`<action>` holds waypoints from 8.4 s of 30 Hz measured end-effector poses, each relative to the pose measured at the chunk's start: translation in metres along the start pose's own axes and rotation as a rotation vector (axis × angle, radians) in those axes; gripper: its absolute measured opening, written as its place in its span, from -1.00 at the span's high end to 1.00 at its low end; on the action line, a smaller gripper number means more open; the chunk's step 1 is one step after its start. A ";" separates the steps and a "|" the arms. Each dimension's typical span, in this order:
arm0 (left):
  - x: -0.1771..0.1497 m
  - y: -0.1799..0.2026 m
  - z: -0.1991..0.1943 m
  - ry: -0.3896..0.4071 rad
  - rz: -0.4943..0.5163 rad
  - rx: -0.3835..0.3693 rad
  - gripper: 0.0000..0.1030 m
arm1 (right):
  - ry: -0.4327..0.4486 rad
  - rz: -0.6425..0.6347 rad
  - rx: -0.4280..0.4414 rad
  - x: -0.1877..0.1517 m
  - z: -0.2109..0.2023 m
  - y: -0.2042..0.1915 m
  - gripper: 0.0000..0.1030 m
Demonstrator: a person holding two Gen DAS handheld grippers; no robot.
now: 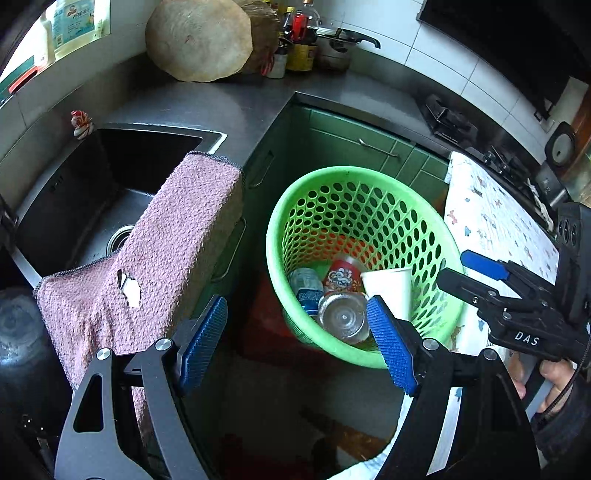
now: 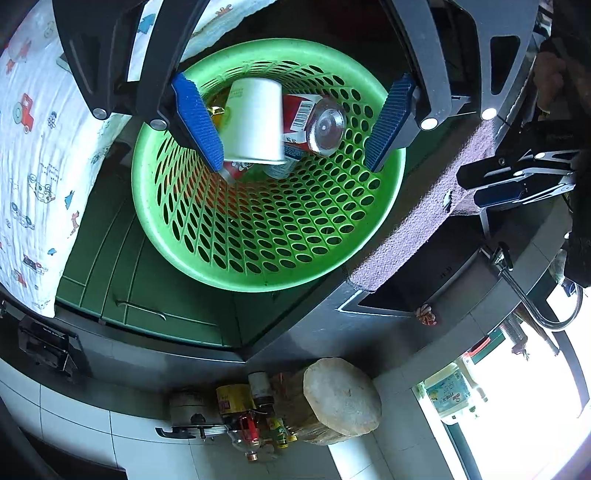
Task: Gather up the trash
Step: 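Carry the bottle with the left tool and cup with the right into the basket, release, then move both open tools back over the table, then grasp the crumpled foil with the right tool while the left tool grasps the milk carton, then carry the carton with the left tool and foil with the right into the basket, release, then move both open tools back over the table, then grasp the white plastic lid with the right tool while the left tool grasps the clear cup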
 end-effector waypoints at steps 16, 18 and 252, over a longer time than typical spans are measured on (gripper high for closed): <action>-0.006 0.053 -0.008 0.012 0.069 -0.056 -0.50 | 0.061 0.010 -0.025 -0.067 -0.110 0.033 -0.56; -0.009 0.066 -0.011 0.015 0.087 -0.063 -0.50 | 0.069 0.030 -0.028 -0.082 -0.130 0.044 -0.56; -0.037 0.378 0.065 -0.107 0.606 -0.457 0.06 | 0.129 0.479 -0.311 -0.212 -0.226 0.243 0.87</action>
Point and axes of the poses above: each gripper's, at about its wrist camera, not at the fingertips, and z roughly the way its jaws point, y to its right, x to its top, the point moved 5 cm from there along z, roughly the way its jaws point, and after that the axes turned 7 degrees about z, right-handed, at the moved point
